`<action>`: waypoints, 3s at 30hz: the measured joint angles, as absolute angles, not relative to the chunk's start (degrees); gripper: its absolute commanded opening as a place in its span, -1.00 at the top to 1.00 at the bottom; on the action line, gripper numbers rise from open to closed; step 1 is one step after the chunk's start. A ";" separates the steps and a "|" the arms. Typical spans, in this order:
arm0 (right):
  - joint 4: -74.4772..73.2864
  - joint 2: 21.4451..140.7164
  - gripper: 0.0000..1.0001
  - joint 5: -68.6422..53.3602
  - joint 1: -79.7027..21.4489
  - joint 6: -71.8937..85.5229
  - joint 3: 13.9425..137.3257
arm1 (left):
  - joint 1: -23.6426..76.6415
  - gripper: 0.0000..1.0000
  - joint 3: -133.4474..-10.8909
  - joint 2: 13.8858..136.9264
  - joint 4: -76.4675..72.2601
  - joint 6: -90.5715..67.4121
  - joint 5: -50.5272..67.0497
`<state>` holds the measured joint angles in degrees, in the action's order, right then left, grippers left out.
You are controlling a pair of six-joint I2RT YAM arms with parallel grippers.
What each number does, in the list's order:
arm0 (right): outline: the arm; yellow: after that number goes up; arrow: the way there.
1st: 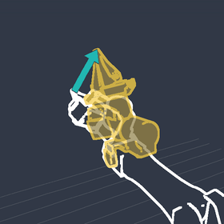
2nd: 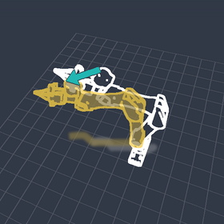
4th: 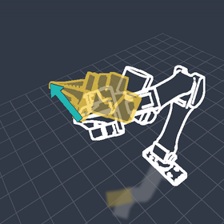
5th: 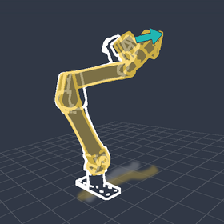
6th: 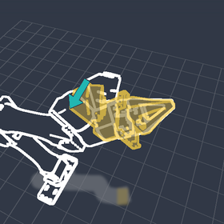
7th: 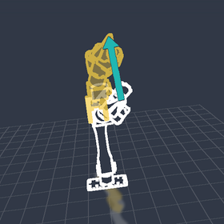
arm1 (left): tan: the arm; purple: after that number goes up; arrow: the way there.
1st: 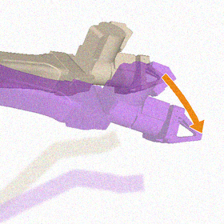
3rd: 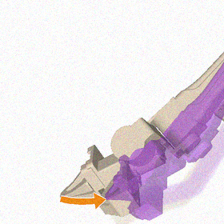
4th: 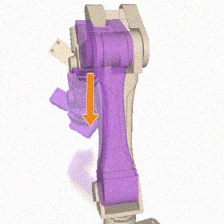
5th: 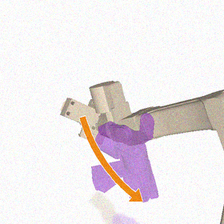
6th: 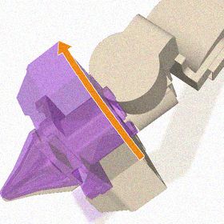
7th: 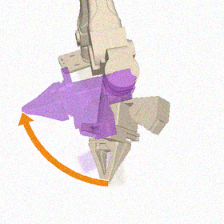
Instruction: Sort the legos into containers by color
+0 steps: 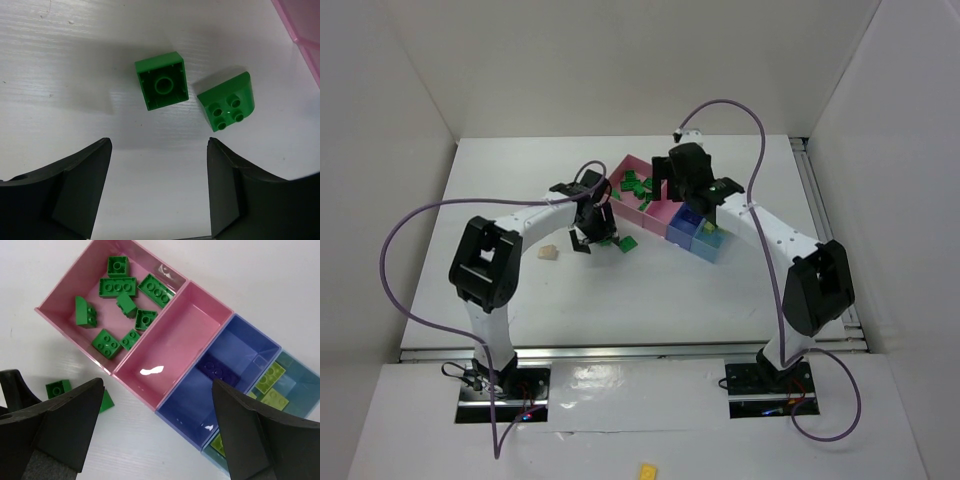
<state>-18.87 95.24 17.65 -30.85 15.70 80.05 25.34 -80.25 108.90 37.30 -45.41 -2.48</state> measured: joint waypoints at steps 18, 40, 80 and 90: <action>-18.81 92.12 -0.91 17.67 -30.85 16.05 77.78 | 26.35 -0.36 -84.12 114.43 36.53 -53.12 -6.87; -18.72 89.34 -0.91 15.35 -30.87 16.45 73.63 | 25.65 0.81 -87.29 112.44 39.05 -49.71 -11.60; -18.31 97.01 -0.89 5.39 -45.78 18.31 63.68 | 20.69 -0.89 -105.97 97.71 44.97 -33.21 -3.27; -14.85 106.39 -0.89 8.23 -45.78 16.25 69.93 | 15.00 -0.89 -97.95 94.74 45.01 -34.52 -3.70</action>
<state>-14.85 106.39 8.23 -45.78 16.25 69.93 15.00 -97.95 94.74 45.01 -34.52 -3.70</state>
